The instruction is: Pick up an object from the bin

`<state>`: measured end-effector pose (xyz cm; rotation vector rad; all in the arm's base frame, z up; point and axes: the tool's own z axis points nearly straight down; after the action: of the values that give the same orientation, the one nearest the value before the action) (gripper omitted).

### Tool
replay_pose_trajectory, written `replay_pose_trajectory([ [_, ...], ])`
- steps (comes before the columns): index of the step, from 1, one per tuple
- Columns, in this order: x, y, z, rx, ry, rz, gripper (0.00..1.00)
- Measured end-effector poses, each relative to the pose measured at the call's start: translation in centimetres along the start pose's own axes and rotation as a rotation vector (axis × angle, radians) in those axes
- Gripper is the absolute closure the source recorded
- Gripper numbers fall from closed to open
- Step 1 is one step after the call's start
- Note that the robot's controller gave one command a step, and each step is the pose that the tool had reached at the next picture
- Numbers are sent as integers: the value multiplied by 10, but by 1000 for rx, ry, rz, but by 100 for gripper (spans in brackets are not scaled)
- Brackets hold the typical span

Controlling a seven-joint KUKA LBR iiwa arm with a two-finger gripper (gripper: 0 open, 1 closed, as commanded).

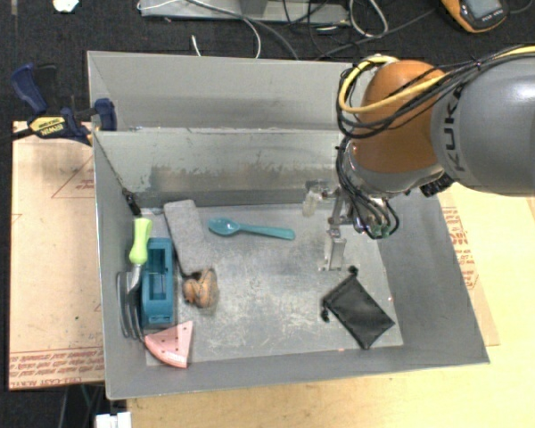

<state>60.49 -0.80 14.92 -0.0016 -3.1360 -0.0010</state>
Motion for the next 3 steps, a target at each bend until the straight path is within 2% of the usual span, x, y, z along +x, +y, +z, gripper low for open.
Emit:
replay_pose_trajectory([
  [1, -2, 0, -5, 0, -7, 0, 0],
  [2, 40, -48, 28, -2, -8, 82, 0],
  [3, 47, -71, 38, 0, -12, -53, 0],
])
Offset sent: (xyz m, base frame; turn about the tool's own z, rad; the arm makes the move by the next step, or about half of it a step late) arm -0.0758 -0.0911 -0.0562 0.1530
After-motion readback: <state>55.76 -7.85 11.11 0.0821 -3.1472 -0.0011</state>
